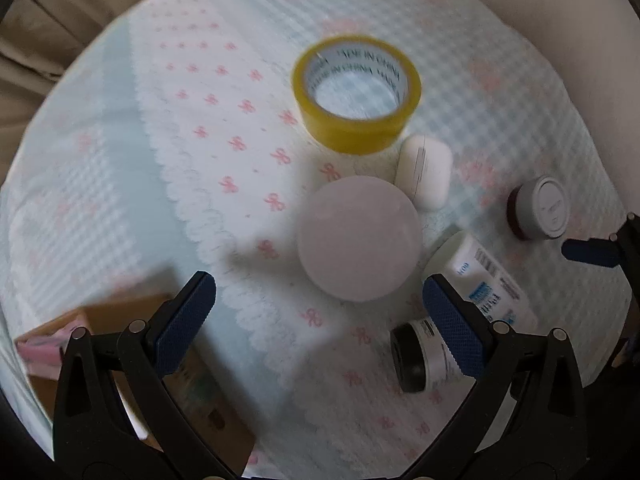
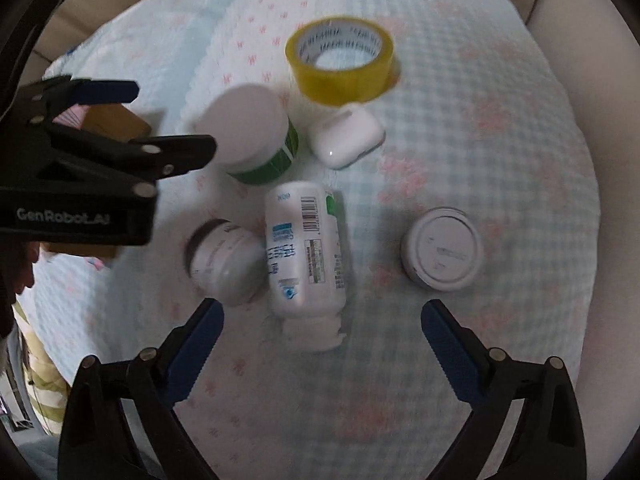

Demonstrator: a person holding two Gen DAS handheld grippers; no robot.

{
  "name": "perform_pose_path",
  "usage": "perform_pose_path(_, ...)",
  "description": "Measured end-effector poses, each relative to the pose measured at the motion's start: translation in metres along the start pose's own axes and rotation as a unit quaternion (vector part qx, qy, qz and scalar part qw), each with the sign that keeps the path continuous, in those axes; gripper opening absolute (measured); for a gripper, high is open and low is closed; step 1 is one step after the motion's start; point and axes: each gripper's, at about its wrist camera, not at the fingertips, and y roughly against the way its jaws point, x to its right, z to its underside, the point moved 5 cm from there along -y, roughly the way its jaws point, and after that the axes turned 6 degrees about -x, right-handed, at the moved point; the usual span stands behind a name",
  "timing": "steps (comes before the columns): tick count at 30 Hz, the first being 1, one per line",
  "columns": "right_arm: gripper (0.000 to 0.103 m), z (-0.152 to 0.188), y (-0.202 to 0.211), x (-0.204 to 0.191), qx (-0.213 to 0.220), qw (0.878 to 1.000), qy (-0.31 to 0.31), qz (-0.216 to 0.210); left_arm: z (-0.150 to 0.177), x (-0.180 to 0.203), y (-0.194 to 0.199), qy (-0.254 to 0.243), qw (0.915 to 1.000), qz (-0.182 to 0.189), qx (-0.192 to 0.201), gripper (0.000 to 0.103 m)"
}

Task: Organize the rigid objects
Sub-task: 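Grasp a white jar with the left tool while the right tool grasps the vitamin bottle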

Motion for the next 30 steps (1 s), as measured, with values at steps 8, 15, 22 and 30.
perform_pose_path(8, 0.081, -0.015, -0.031, 0.003, -0.023, 1.0, 0.016, -0.001, -0.014, 0.011, -0.037, -0.03, 0.9988, 0.029, -0.024, 0.103)
perform_pose_path(15, 0.065, -0.022, -0.045, -0.002, -0.036, 0.999, 0.031, -0.009, -0.024, 0.016, -0.048, -0.048, 0.9968, 0.058, -0.027, 0.07)
perform_pose_path(22, 0.046, -0.02, -0.052, -0.002, -0.033, 0.999, 0.017, -0.031, -0.018, 0.013, -0.047, -0.046, 0.9968, 0.065, -0.013, 0.069)
perform_pose_path(30, 0.046, -0.016, -0.05, 0.004, -0.025, 0.999, -0.001, -0.026, -0.013, 0.006, -0.039, -0.037, 0.9974, 0.062, -0.005, 0.069)
